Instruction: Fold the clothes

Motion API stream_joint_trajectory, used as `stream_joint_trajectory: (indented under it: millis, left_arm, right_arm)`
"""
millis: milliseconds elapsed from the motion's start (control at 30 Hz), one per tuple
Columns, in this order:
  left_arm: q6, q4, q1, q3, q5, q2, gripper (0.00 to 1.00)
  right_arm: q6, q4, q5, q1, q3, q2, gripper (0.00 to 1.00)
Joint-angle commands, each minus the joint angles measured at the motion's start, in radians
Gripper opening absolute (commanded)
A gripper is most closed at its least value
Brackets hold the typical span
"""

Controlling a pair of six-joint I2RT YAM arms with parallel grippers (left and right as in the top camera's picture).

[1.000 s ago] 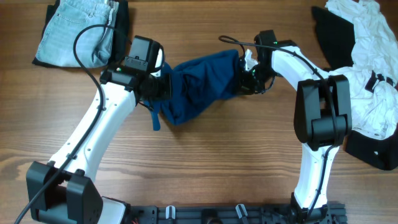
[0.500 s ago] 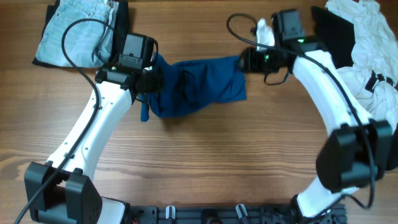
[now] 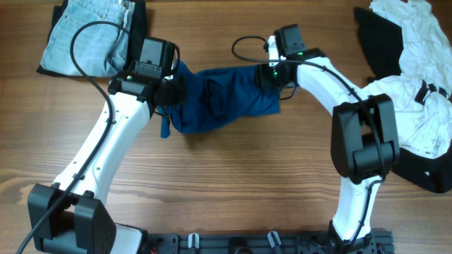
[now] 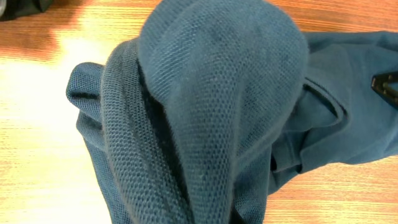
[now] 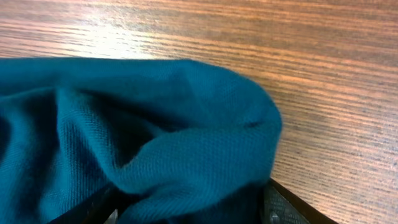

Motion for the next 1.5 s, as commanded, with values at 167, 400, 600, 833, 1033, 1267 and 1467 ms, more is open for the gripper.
stream_joint_trajectory:
  millis: [167, 400, 600, 833, 1033, 1267, 1467]
  left_arm:
    - [-0.009, -0.006, 0.005, 0.0, 0.016, -0.024, 0.04]
    - [-0.009, -0.04, 0.005, 0.0, 0.016, -0.026, 0.04]
    - [0.003, -0.017, 0.005, 0.0, 0.015, -0.044, 0.04]
    - [0.01, 0.12, -0.118, 0.0, 0.081, -0.05, 0.04]
    - [-0.013, 0.232, -0.273, 0.0, 0.087, 0.015, 0.04]
    - [-0.058, 0.259, -0.318, 0.0, 0.088, 0.109, 0.04]
    - [-0.058, 0.333, -0.332, 0.0, 0.114, 0.113, 0.04]
  right_arm:
    - [0.165, -0.098, 0.179, 0.034, -0.079, 0.04, 0.68]
    - [0.201, -0.256, 0.114, 0.034, -0.108, 0.027, 0.67]
    - [0.184, -0.272, 0.054, 0.033, -0.105, -0.051, 0.73]
    - [0.167, -0.18, -0.111, 0.033, -0.105, -0.059, 0.75]
    - [0.176, -0.146, -0.179, 0.03, -0.103, -0.064, 0.75]
    - [0.259, -0.086, -0.361, -0.115, 0.01, -0.278, 0.81]
    - [0.306, -0.048, -0.428, -0.317, 0.01, -0.452, 0.84]
